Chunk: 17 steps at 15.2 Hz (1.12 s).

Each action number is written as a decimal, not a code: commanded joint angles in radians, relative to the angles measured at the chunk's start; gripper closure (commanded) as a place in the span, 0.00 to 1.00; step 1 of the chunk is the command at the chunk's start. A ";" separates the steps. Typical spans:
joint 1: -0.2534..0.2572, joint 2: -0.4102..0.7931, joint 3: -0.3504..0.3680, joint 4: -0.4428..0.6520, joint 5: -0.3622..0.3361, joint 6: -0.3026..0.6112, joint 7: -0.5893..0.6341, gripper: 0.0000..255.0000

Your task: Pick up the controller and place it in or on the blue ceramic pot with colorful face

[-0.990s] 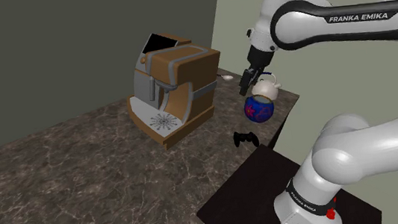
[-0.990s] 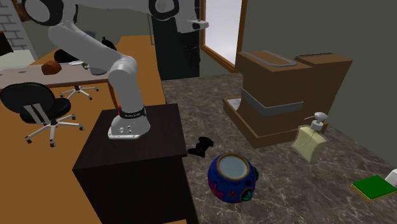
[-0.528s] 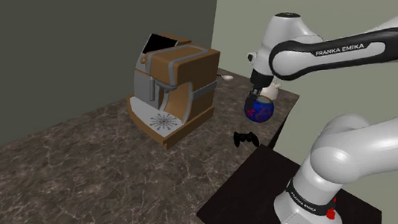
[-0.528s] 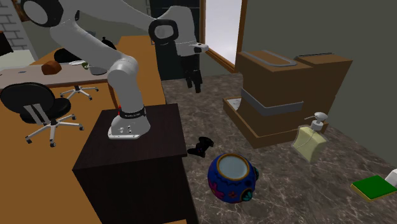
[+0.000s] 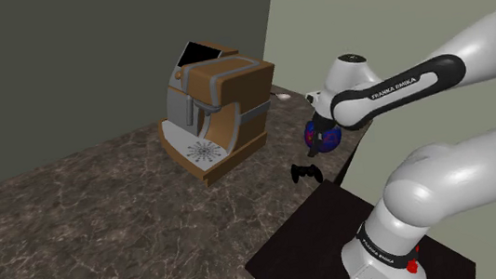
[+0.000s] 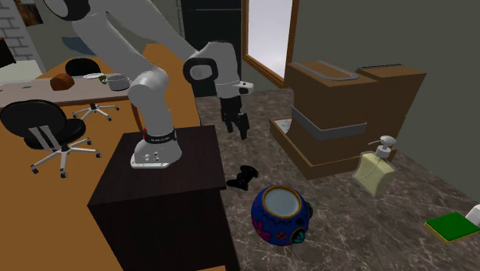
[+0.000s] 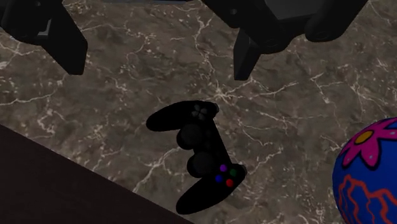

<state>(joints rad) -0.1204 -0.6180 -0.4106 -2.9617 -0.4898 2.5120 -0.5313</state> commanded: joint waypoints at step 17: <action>-0.299 0.811 0.231 0.099 0.492 0.744 -0.709 0.00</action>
<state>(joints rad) -0.3709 0.1624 -0.2261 -2.8743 0.0002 3.2361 -1.2376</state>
